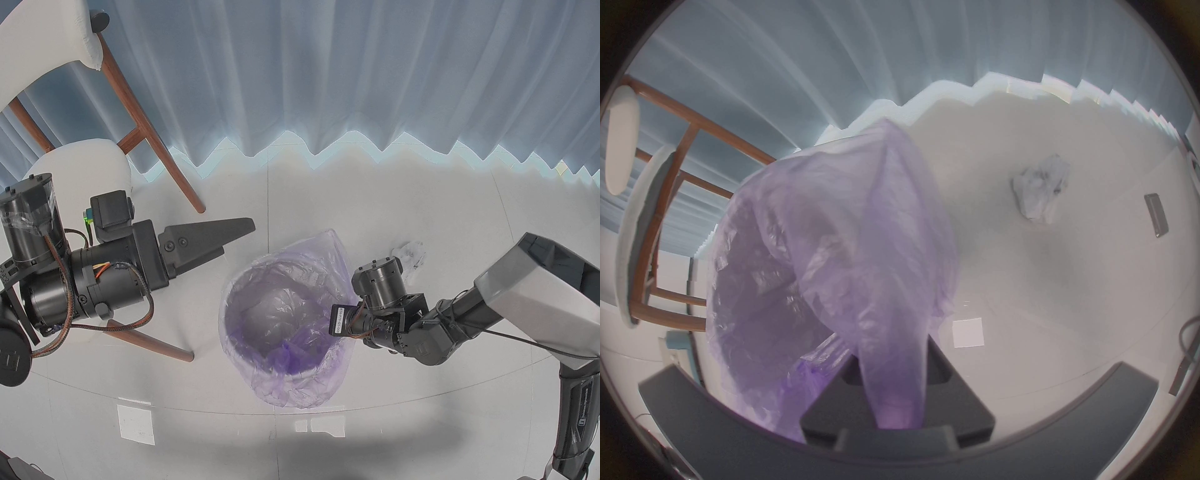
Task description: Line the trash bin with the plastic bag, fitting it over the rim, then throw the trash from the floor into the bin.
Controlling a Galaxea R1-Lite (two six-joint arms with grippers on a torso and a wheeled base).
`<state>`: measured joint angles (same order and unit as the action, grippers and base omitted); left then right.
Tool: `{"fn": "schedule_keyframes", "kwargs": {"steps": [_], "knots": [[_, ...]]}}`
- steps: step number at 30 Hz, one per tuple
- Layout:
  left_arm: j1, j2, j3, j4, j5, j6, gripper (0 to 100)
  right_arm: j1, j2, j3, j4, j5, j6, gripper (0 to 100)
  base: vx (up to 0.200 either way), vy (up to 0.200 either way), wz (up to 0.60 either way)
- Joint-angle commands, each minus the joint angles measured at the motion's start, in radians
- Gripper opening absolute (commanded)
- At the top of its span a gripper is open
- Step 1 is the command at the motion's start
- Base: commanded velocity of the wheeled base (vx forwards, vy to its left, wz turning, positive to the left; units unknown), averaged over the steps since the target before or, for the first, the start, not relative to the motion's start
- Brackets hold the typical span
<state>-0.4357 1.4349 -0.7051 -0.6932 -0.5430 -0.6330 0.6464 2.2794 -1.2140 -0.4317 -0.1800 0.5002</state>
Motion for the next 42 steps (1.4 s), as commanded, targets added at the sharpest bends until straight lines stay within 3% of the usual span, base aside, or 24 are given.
{"fn": "schedule_keyframes", "kwargs": {"steps": [1, 5, 11, 19, 20, 35, 42], "knots": [[0.000, 0.001, 0.003, 0.000, 0.000, 0.003, 100, -0.051, -0.072, -0.007, -0.004, 0.002, -0.081, 0, 0.000, 0.000, 0.00], [0.000, 0.001, 0.004, 0.000, 0.000, 0.003, 100, -0.125, -0.061, -0.016, -0.038, 0.013, -0.207, 0, 0.000, 0.000, 0.00], [0.000, -0.002, 0.004, 0.000, 0.000, 0.003, 100, -0.192, 0.005, -0.032, -0.188, 0.082, -0.322, 0, 0.000, 0.000, 0.00], [0.000, 0.001, 0.006, 0.000, 0.000, 0.003, 100, -0.225, 0.058, -0.073, -0.206, 0.119, -0.336, 0, 0.000, 0.000, 0.00], [0.000, 0.001, 0.006, 0.000, 0.000, 0.003, 100, -0.228, 0.058, -0.078, -0.208, 0.119, -0.336, 100, 0.000, 0.000, 0.00], [-0.018, -0.013, 0.004, -0.011, -0.002, 0.004, 100, -0.217, -0.136, -0.015, -0.251, 0.119, -0.198, 100, 0.000, 0.000, 0.00], [-0.020, -0.024, -0.007, -0.017, -0.008, 0.003, 100, -0.202, -0.310, 0.149, -0.245, 0.117, -0.144, 100, 0.000, 0.000, 0.00]]}}
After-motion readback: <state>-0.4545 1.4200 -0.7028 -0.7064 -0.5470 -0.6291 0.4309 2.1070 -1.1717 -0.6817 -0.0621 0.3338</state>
